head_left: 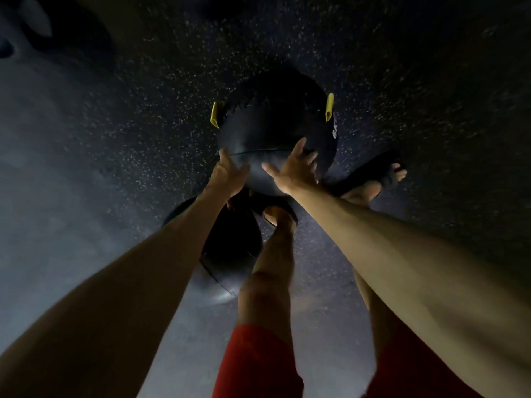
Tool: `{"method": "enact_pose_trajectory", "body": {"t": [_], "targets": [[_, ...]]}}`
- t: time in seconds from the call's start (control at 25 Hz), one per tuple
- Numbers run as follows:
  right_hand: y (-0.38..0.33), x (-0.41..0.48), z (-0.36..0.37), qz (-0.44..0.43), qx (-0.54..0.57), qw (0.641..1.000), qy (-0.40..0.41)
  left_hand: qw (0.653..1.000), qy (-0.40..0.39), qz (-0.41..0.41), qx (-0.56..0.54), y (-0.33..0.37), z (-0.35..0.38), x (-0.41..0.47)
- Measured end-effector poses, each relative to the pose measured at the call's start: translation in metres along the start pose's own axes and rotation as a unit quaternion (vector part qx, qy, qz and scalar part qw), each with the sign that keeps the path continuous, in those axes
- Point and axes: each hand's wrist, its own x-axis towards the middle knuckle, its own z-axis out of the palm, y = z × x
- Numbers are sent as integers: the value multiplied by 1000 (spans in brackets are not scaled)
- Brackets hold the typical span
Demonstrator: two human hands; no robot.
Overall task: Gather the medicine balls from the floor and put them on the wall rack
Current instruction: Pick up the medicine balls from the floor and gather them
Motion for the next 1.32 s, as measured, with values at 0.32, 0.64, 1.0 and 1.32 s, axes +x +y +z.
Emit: {"method": "enact_pose_trajectory", "body": {"t": [0.32,0.64,1.0,1.32], "targets": [[-12,43,19,136,217,963,87,995,-27,52,81,1,12,46],[67,66,-29,75,312,942,94,979,-32,172,108,46,19,50],[174,113,-100,86,345,917,180,937,-16,292,193,133,86,50],[202,47,-84,-1,239,930,278,894,80,264,353,247,168,29]]}}
